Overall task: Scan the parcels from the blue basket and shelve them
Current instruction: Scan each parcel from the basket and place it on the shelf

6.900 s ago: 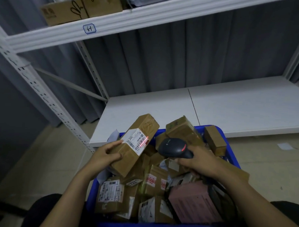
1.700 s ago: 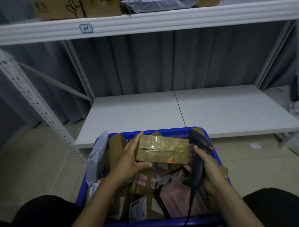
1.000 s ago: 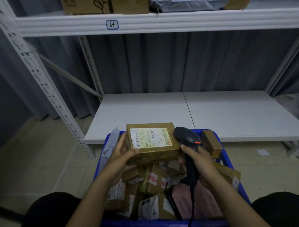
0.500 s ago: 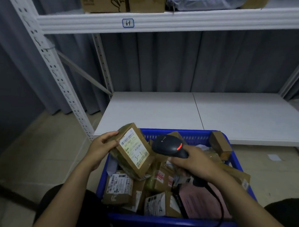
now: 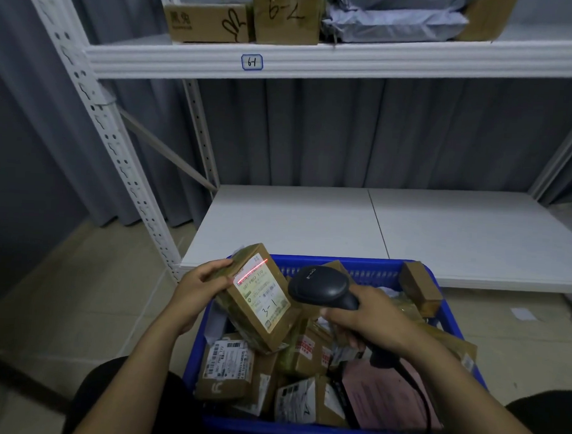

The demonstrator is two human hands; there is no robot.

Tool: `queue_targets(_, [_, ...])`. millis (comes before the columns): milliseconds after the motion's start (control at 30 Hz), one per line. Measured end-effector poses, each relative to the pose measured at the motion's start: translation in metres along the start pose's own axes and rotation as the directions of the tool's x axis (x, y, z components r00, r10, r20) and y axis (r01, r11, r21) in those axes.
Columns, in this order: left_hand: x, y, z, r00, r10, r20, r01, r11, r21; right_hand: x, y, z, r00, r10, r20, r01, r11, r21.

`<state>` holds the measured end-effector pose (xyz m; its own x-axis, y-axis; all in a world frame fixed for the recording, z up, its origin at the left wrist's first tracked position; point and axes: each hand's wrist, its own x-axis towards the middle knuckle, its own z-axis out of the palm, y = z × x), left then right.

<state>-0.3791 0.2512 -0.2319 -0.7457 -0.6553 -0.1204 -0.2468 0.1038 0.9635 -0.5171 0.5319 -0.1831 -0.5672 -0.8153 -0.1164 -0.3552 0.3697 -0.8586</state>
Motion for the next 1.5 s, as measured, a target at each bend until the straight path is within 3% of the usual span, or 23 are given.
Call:
queue_targets(133, [-0.003,0.006,0.0,1.0,0.018,-0.009,-0.018,1.0,-0.014,-0.003,0.0,-0.002,1.0,0.009,-0.022,-0.009,0.999,0.035])
queue_targets(267, [-0.007,0.025,0.008,0.998,0.047,-0.049,-0.052,0.995,-0.09,-0.005,0.0,-0.009,0.988,0.064,-0.139,-0.031,0.974,0.226])
queue_targets(433, [-0.012,0.075,0.034,0.995,0.05,-0.09,-0.075,0.95,-0.304,0.0,-0.01,-0.028,0.927,0.129,-0.353,-0.004,0.942,0.334])
queue_targets(533, [-0.02,0.116,0.054,0.996,0.024,-0.091,-0.066,0.87,-0.488,0.001,-0.021,-0.046,0.888,0.144,-0.437,0.022,0.936,0.352])
queue_targets(700, [-0.033,0.165,0.079,0.998,0.048,-0.045,-0.065,0.823,-0.564,-0.001,-0.042,-0.074,0.878,0.183,-0.443,0.168,0.749,0.641])
queue_targets(767, [-0.038,0.179,0.082,0.996,0.087,0.017,-0.065,0.852,-0.519,-0.007,-0.053,-0.084,0.883,0.161,-0.442,0.226,0.679,0.699])
queue_targets(933, [-0.047,0.206,0.063,0.982,0.154,0.108,-0.135,0.977,-0.164,-0.017,-0.077,-0.102,0.886,0.117,-0.448,0.284,0.627,0.725])
queue_targets(1333, [-0.065,0.257,-0.046,0.944,0.32,-0.077,-0.319,0.947,0.031,0.02,-0.176,-0.085,0.904,-0.071,-0.421,0.333,0.733,0.593])
queue_targets(1500, [-0.063,0.264,-0.096,0.96,0.276,0.054,-0.278,0.959,0.049,0.046,-0.214,-0.071,0.902,-0.101,-0.42,0.337,0.773,0.538])
